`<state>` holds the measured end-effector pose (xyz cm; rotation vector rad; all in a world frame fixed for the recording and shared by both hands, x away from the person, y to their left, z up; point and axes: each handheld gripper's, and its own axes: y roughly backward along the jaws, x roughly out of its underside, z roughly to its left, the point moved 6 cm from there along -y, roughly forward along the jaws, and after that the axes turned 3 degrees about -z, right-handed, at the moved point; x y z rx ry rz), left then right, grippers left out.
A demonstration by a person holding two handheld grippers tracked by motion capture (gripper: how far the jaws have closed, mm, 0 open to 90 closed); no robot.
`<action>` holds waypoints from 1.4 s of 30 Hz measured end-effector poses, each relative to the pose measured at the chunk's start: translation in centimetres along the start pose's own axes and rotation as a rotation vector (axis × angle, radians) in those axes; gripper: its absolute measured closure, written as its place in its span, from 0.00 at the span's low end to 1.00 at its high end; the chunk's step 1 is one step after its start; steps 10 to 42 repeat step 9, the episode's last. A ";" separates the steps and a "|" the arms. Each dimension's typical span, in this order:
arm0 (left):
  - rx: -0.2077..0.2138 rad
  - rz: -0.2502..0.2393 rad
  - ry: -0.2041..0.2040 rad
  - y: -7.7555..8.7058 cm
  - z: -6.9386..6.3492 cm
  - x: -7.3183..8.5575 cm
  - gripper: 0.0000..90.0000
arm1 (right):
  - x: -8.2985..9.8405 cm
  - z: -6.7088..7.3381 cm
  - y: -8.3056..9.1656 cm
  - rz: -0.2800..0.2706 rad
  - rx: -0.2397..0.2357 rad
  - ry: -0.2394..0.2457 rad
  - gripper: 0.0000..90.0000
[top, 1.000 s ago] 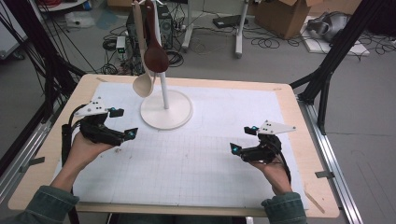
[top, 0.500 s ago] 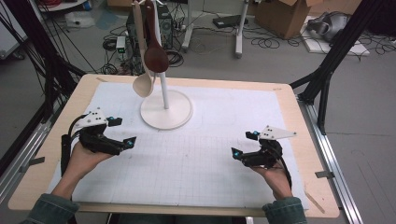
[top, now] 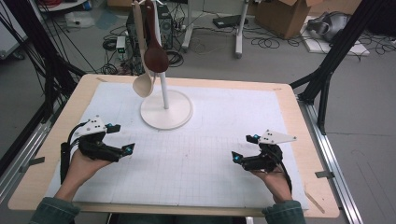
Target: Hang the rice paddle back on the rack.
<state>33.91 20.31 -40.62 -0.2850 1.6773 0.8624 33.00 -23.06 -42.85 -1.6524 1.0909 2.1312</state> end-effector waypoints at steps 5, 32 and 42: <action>-0.012 -0.004 0.001 0.2 0.0 0.4 0.07 | 0.3 0.1 0.2 -0.002 0.003 -0.006 0.12; -0.018 -0.005 0.003 0.3 0.0 0.6 0.07 | 0.5 0.2 0.3 -0.002 0.005 -0.009 0.12; -0.018 -0.005 0.003 0.3 0.0 0.6 0.07 | 0.5 0.2 0.3 -0.002 0.005 -0.009 0.12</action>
